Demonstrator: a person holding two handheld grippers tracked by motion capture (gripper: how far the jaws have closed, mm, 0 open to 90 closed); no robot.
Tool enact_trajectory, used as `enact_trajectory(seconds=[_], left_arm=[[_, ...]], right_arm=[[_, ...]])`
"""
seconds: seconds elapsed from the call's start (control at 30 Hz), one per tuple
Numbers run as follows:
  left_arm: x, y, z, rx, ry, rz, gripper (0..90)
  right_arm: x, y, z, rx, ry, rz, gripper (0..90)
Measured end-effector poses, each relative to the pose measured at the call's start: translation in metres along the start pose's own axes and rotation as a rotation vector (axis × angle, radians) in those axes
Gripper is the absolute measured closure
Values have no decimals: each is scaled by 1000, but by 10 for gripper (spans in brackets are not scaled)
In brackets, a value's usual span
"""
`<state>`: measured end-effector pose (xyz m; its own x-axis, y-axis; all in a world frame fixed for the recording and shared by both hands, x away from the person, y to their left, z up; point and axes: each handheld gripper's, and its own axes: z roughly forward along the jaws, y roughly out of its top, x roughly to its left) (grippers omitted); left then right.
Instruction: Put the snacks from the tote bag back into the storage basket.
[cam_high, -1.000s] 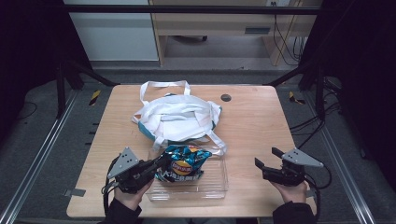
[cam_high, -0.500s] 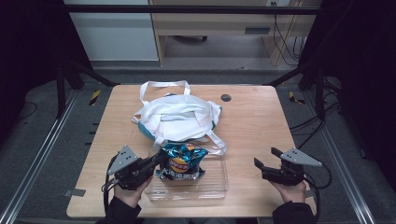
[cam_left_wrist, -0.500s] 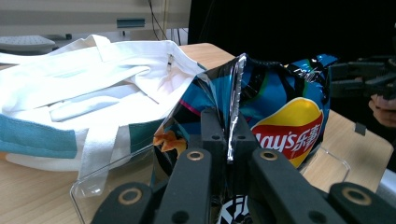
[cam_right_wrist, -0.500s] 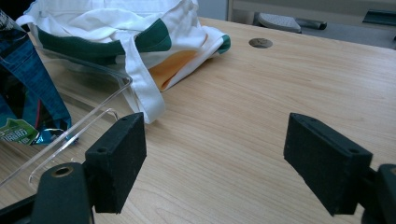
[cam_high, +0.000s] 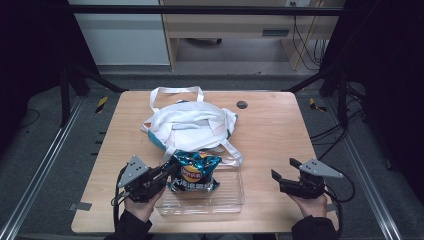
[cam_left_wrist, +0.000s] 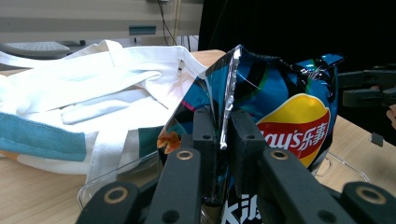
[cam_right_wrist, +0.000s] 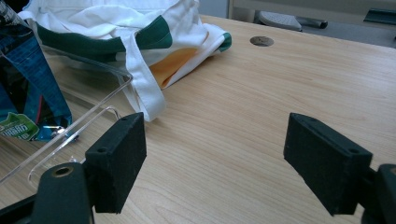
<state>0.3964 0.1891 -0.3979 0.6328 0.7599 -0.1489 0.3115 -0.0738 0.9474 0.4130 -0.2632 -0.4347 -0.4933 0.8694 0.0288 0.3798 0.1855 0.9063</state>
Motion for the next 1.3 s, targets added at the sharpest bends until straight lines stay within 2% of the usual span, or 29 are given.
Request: enact_trajectory(seconds=[0.17, 0.37, 0.7, 1.0, 1.17, 1.3], left_arm=[[2, 1, 4, -10, 15, -19, 805], [2, 3, 9, -16, 36, -19, 798], [9, 7, 21, -26, 59, -60, 796], [12, 8, 28, -30, 77, -60, 780], [13, 7, 28, -19, 80, -55, 736], [12, 8, 28, -14, 74, -55, 652]], right_arm=[[-1, 0, 1, 5, -1, 0, 212], [0, 0, 2, 7, -2, -4, 212], [1, 0, 4, 12, -1, -5, 213], [1, 0, 5, 21, -3, -8, 213], [1, -1, 6, 27, -2, -6, 213], [1, 0, 5, 22, -3, -8, 213]])
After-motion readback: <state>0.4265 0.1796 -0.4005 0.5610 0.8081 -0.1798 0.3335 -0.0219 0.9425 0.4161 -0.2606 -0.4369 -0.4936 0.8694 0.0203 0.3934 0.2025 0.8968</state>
